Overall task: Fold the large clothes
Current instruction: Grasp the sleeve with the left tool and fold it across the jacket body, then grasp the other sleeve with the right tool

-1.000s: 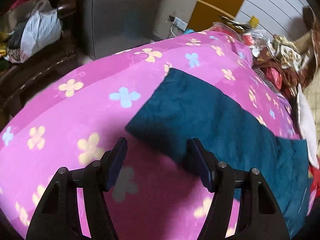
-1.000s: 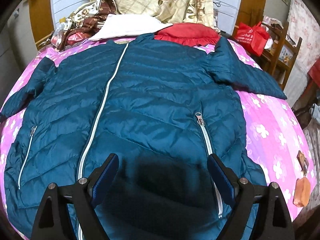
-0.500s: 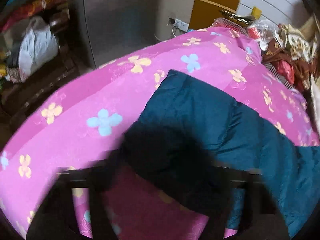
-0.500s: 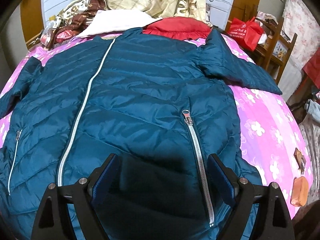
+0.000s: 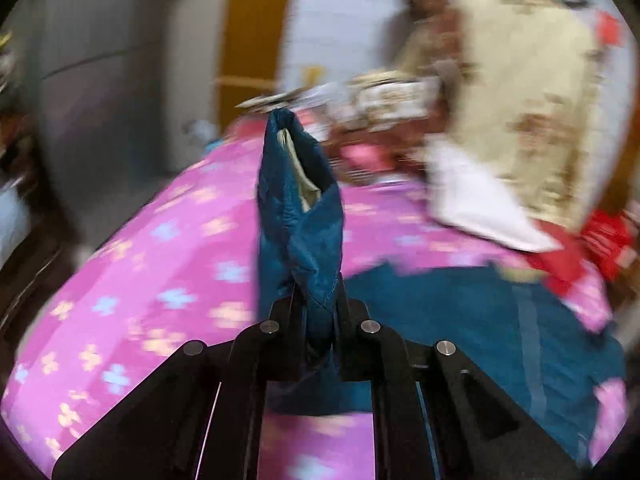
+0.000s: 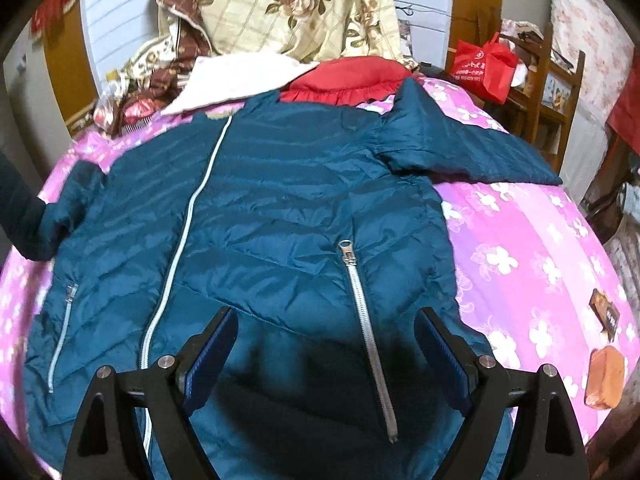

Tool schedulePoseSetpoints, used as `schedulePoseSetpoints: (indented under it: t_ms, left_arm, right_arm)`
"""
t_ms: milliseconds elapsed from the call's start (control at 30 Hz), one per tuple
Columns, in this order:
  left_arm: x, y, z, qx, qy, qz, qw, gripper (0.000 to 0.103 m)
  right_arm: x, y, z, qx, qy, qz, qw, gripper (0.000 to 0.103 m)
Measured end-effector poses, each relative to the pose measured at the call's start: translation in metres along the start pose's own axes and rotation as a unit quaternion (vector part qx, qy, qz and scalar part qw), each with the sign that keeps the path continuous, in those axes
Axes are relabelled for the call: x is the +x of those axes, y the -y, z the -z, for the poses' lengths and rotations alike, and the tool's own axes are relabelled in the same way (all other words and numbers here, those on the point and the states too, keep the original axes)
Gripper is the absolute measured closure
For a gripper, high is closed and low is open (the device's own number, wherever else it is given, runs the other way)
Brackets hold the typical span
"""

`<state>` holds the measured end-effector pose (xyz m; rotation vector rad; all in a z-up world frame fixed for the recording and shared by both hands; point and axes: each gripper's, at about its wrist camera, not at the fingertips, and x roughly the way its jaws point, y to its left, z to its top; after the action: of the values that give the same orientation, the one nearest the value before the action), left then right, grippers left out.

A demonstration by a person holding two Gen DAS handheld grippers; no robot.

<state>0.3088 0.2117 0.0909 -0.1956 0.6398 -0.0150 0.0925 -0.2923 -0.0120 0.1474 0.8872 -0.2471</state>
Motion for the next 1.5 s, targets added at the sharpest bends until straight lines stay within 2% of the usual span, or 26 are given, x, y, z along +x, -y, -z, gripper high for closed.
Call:
schedulePoseSetpoints:
  t_ms: [67, 200, 267, 333, 400, 467, 533, 600, 667, 733, 833, 933, 1000, 1033, 1167, 1300, 1433, 1467, 1500]
  left_arm:
    - [-0.02, 0.042, 0.007, 0.021, 0.002, 0.041, 0.9989, 0.095]
    - [-0.047, 0.132, 0.039, 0.062, -0.007, 0.115, 0.9914, 0.095]
    - [-0.049, 0.171, 0.065, 0.07, -0.03, 0.155, 0.985, 0.095]
    - [-0.047, 0.201, 0.092, 0.079, -0.051, 0.177, 0.9797, 0.095]
    - [-0.043, 0.229, 0.122, 0.098, -0.07, 0.179, 0.9766, 0.095]
    - [-0.033, 0.258, 0.158, 0.123, -0.09, 0.15, 0.9769, 0.095]
    - [-0.02, 0.27, 0.186, 0.145, -0.115, 0.114, 0.9762, 0.094]
    - [-0.012, 0.276, 0.211, 0.16, -0.152, 0.099, 0.9704, 0.094]
    - [-0.016, 0.273, 0.227, 0.153, -0.176, 0.108, 0.9663, 0.09]
    - [-0.032, 0.266, 0.235, 0.136, -0.182, 0.132, 0.9648, 0.089]
    - [-0.064, 0.255, 0.249, 0.134, -0.17, 0.136, 0.9668, 0.084]
    - [-0.09, 0.244, 0.259, 0.144, -0.153, 0.12, 0.9703, 0.072]
    - [-0.108, 0.232, 0.271, 0.134, -0.145, 0.128, 0.9719, 0.055]
    - [-0.117, 0.226, 0.276, 0.128, -0.14, 0.132, 0.9729, 0.052]
    - [-0.137, 0.21, 0.291, 0.131, -0.126, 0.13, 0.9747, 0.051]
    - [-0.144, 0.194, 0.292, 0.119, -0.112, 0.124, 0.9786, 0.051]
    - [-0.155, 0.18, 0.29, 0.109, -0.092, 0.12, 0.9825, 0.051]
    - [-0.158, 0.178, 0.289, 0.108, -0.088, 0.119, 0.9831, 0.051]
    - [-0.161, 0.175, 0.289, 0.106, -0.083, 0.117, 0.9839, 0.051]
  right_arm:
    - [-0.008, 0.008, 0.003, 0.008, 0.007, -0.008, 1.0, 0.015]
    - [-0.028, 0.03, 0.008, 0.028, 0.025, -0.022, 0.999, 0.015]
    - [-0.035, 0.043, 0.01, 0.039, 0.03, -0.025, 0.998, 0.015]
    - [-0.04, 0.057, 0.013, 0.053, 0.031, -0.028, 0.998, 0.015]
    - [-0.041, 0.07, 0.017, 0.065, 0.026, -0.032, 0.997, 0.015]
    - [-0.041, 0.079, 0.02, 0.074, 0.02, -0.035, 0.996, 0.015]
    - [-0.041, 0.088, 0.023, 0.081, 0.011, -0.043, 0.996, 0.015]
    - [-0.041, 0.094, 0.026, 0.085, 0.005, -0.052, 0.995, 0.015]
    - [-0.04, 0.098, 0.026, 0.087, -0.003, -0.068, 0.994, 0.015]
    - [-0.037, 0.097, 0.025, 0.088, -0.01, -0.085, 0.992, 0.015]
    - [-0.028, 0.089, 0.018, 0.086, -0.026, -0.124, 0.988, 0.015]
    - [-0.014, 0.071, 0.009, 0.08, -0.037, -0.156, 0.984, 0.015]
    - [-0.001, 0.054, 0.003, 0.075, -0.055, -0.177, 0.98, 0.015]
    - [0.002, 0.048, 0.002, 0.072, -0.061, -0.184, 0.978, 0.015]
    - [0.016, 0.021, 0.007, 0.065, -0.088, -0.218, 0.97, 0.015]
    - [0.032, -0.005, 0.016, 0.07, -0.12, -0.235, 0.962, 0.015]
    - [0.05, -0.043, 0.009, 0.054, -0.137, -0.243, 0.959, 0.015]
    - [0.055, -0.051, 0.008, 0.051, -0.145, -0.24, 0.958, 0.021]
    - [0.064, -0.06, 0.006, 0.049, -0.154, -0.238, 0.958, 0.038]
